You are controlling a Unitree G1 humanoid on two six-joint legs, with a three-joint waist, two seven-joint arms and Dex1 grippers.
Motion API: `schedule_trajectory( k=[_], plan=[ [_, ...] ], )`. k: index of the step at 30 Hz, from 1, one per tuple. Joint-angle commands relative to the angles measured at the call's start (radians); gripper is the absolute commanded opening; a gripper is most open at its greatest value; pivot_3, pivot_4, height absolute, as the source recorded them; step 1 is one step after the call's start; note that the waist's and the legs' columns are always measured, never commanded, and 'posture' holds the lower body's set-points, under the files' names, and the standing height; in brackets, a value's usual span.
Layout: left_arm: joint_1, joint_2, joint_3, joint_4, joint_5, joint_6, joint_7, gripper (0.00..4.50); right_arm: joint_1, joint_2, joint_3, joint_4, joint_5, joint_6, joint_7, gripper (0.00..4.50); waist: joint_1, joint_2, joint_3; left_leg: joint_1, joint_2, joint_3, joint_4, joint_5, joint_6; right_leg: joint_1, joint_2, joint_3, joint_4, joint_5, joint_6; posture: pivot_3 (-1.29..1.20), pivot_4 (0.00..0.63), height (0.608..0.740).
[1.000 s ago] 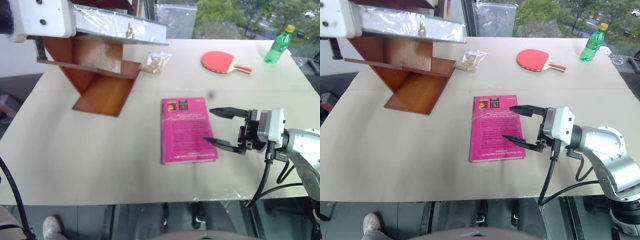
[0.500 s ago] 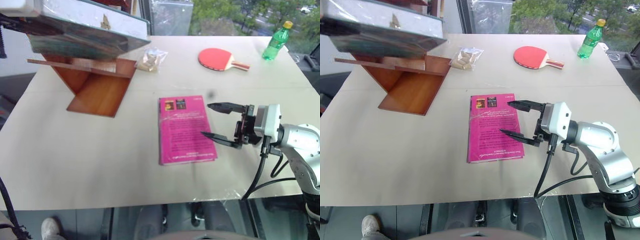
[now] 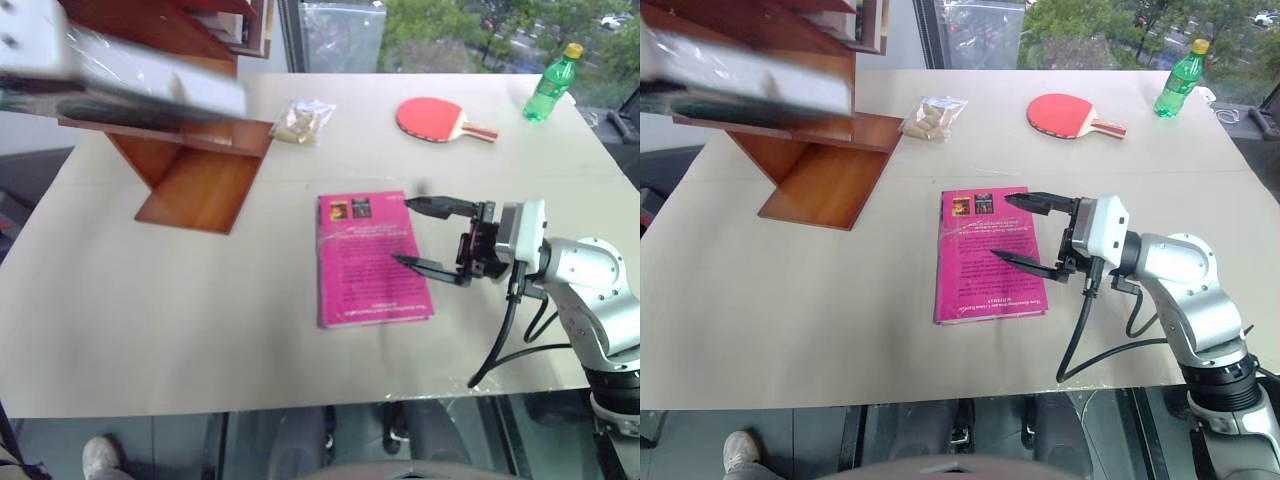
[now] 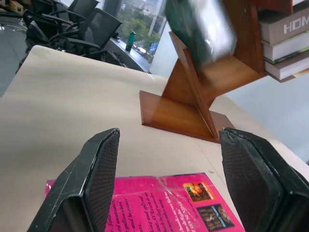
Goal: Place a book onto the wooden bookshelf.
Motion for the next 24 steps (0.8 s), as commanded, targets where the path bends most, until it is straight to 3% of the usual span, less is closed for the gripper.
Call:
schedule_trajectory(
  k=[1,3,9,10,18,23,24],
  plan=[
    [0.044,-0.049,0.030,-0.028,0.048,0.059,0.128,0.41,-0.012,-0.005,-0.012,-0.036,0.006,-0.009,-0.003,3.35,0.000,0.000,0.000,0.000,0.000,-0.001,0.000,0.000,0.000,0.001,0.000,0.000,0.000,0.000,0.000,0.00,0.150,0.740],
    [0.061,-0.077,0.038,-0.047,0.034,0.081,0.147,0.67,-0.007,-0.008,-0.017,-0.050,0.011,-0.002,-0.007,3.35,-0.001,0.000,0.000,0.000,0.000,-0.001,0.000,0.000,0.000,0.001,0.000,0.000,0.001,0.000,0.000,0.00,0.150,0.740],
    [0.096,-0.057,0.094,-0.038,0.003,0.112,0.171,2.66,0.015,-0.026,-0.042,-0.074,0.031,0.013,-0.007,3.35,-0.004,0.000,0.000,-0.001,0.001,0.001,0.000,0.000,-0.001,-0.003,0.002,0.001,0.002,0.001,-0.001,0.00,0.150,0.740],
    [0.119,-0.061,0.142,-0.042,-0.038,0.132,0.177,2.77,0.013,-0.031,-0.044,-0.074,0.037,0.019,-0.004,3.35,-0.004,0.000,0.000,-0.001,0.001,0.001,0.000,0.000,-0.001,-0.003,0.002,0.001,0.002,0.002,-0.004,0.00,0.150,0.740],
    [0.337,-0.060,0.566,-0.166,-0.366,0.415,0.071,2.77,-0.005,-0.067,-0.069,-0.055,0.094,0.054,0.027,3.35,-0.003,0.000,0.000,-0.003,0.001,0.001,0.000,0.000,0.000,-0.002,0.001,0.000,-0.002,0.002,-0.002,0.00,0.150,0.740],
    [0.485,-0.137,0.833,-0.357,-0.670,0.824,0.018,2.77,-0.023,-0.080,-0.074,-0.040,0.109,0.071,0.044,3.35,-0.002,0.000,0.000,-0.001,0.000,0.001,0.000,0.000,0.000,-0.001,0.000,0.000,-0.001,0.001,-0.001,0.00,0.150,0.740],
    [0.518,-0.159,0.876,-0.399,-0.731,0.896,0.016,2.25,-0.024,-0.083,-0.077,-0.039,0.111,0.075,0.047,3.35,-0.001,0.000,0.000,-0.001,0.000,0.000,0.000,0.000,0.000,0.000,0.000,0.000,-0.001,0.001,-0.001,0.00,0.150,0.740]
  ],
)
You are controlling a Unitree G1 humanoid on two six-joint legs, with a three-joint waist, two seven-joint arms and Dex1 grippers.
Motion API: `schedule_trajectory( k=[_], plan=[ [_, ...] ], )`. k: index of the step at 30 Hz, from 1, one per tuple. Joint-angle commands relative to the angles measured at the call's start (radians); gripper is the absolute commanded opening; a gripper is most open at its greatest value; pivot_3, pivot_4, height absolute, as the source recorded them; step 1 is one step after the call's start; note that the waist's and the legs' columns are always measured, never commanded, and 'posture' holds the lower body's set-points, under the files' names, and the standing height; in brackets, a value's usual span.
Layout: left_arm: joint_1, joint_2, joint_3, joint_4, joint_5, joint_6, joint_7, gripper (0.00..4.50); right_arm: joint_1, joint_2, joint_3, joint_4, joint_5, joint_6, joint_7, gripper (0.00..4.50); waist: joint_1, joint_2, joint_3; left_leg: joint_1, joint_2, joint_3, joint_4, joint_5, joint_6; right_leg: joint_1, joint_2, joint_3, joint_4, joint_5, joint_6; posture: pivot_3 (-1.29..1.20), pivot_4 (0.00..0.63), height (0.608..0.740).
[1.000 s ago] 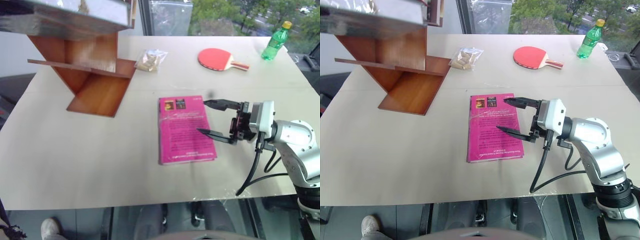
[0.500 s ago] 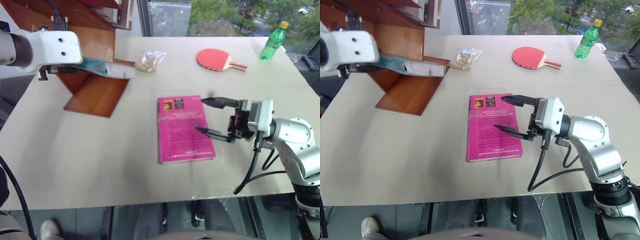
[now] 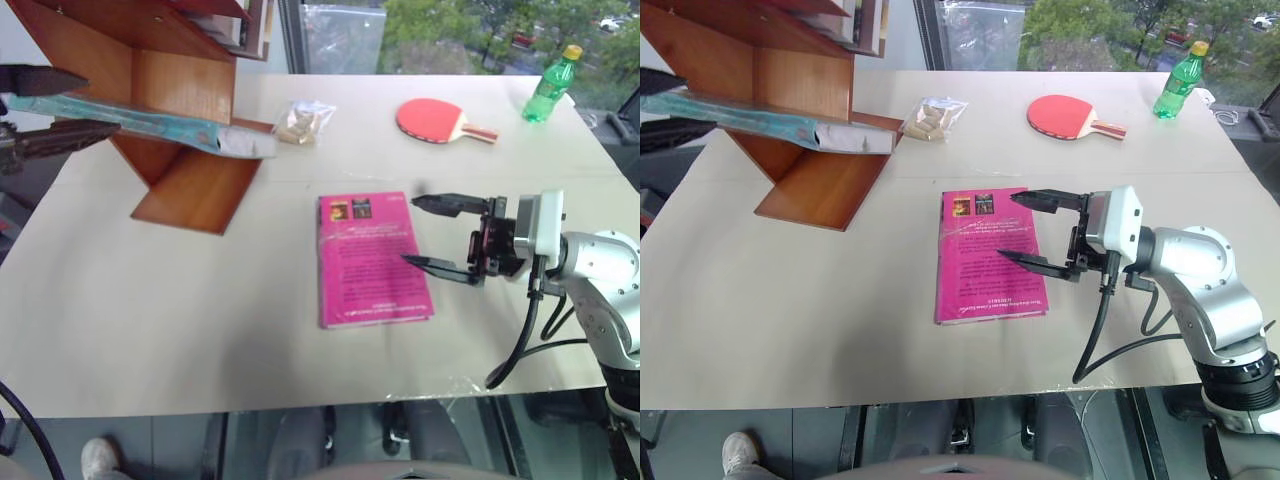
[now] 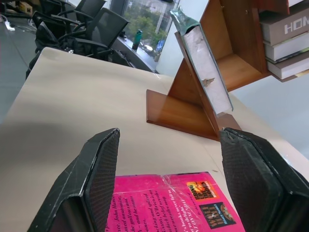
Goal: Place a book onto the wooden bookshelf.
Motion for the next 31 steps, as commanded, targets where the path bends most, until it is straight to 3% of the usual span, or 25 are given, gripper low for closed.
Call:
schedule_trajectory(
  k=[1,3,5,7,9,11,14,17,24,31],
  plan=[
    [0.071,-0.050,0.166,-0.149,-0.213,0.236,-0.010,1.93,-0.017,-0.017,-0.030,-0.013,0.028,0.008,0.012,3.35,0.000,0.000,0.000,0.000,0.000,-0.001,0.001,0.000,0.000,0.001,0.000,0.000,0.000,0.000,0.000,0.00,0.150,0.740],
    [0.096,-0.133,0.203,-0.234,-0.343,0.358,0.063,0.95,-0.016,-0.026,-0.039,-0.019,0.034,0.016,0.013,3.35,0.001,0.000,0.000,0.001,0.000,-0.002,0.001,0.000,0.000,0.003,0.000,0.000,0.000,0.000,0.000,0.00,0.150,0.740],
    [0.167,-0.288,0.159,-0.378,-0.435,0.399,0.176,0.05,-0.008,-0.036,-0.050,-0.036,0.039,0.030,0.003,3.35,0.002,0.002,-0.002,0.004,-0.001,-0.004,0.001,0.000,0.000,0.006,-0.002,0.000,-0.001,0.000,0.000,0.00,0.150,0.740],
    [0.227,-0.465,0.083,-0.491,-0.484,0.381,0.308,0.02,0.006,-0.045,-0.060,-0.061,0.045,0.046,-0.012,3.35,0.002,0.005,-0.003,0.004,-0.001,-0.005,0.001,0.000,0.000,0.007,-0.003,-0.001,-0.001,0.002,-0.003,0.00,0.150,0.740],
    [0.320,-0.659,-0.063,-0.575,-0.403,0.261,0.456,0.02,0.048,-0.068,-0.077,-0.102,0.038,0.068,-0.036,3.35,0.006,0.004,-0.005,0.006,-0.004,-0.005,0.001,0.000,0.000,0.010,-0.005,-0.001,-0.001,0.003,-0.004,0.00,0.150,0.740],
    [0.386,-0.762,-0.158,-0.604,-0.314,0.138,0.541,0.02,0.089,-0.091,-0.092,-0.136,0.032,0.088,-0.051,3.35,0.004,-0.005,-0.006,0.005,-0.004,-0.007,0.002,0.000,0.000,0.010,-0.005,-0.002,-0.001,0.003,-0.004,0.00,0.150,0.740],
    [0.491,-0.870,-0.239,-0.509,-0.226,-0.044,0.577,0.02,0.231,-0.146,-0.123,-0.201,-0.028,0.118,-0.084,3.35,0.003,-0.003,-0.009,0.005,-0.003,-0.007,0.002,0.000,0.000,0.011,-0.004,-0.003,-0.002,0.004,-0.006,0.00,0.150,0.740],
    [0.582,-0.849,-0.258,-0.408,-0.168,-0.159,0.561,0.80,0.384,-0.179,-0.182,-0.225,-0.090,0.116,-0.109,3.35,0.002,0.001,-0.011,0.008,-0.003,-0.006,-0.001,0.000,0.000,0.012,-0.005,-0.002,-0.002,0.003,-0.006,0.00,0.150,0.740],
    [0.731,-0.718,-0.185,-0.316,-0.101,-0.387,0.495,4.28,0.682,-0.188,-0.378,-0.211,-0.172,0.066,-0.090,3.35,0.004,0.001,-0.011,0.008,-0.002,-0.007,0.000,-0.001,0.001,0.011,-0.004,-0.003,-0.002,0.001,-0.002,0.00,0.150,0.740],
    [0.804,-0.616,-0.141,-0.301,-0.136,-0.411,0.460,4.40,0.777,-0.186,-0.488,-0.183,-0.177,0.041,-0.064,3.35,0.004,0.001,-0.011,0.007,-0.001,-0.007,-0.001,-0.003,0.004,0.010,-0.005,-0.003,-0.003,-0.001,-0.005,0.00,0.150,0.740]
  ],
)
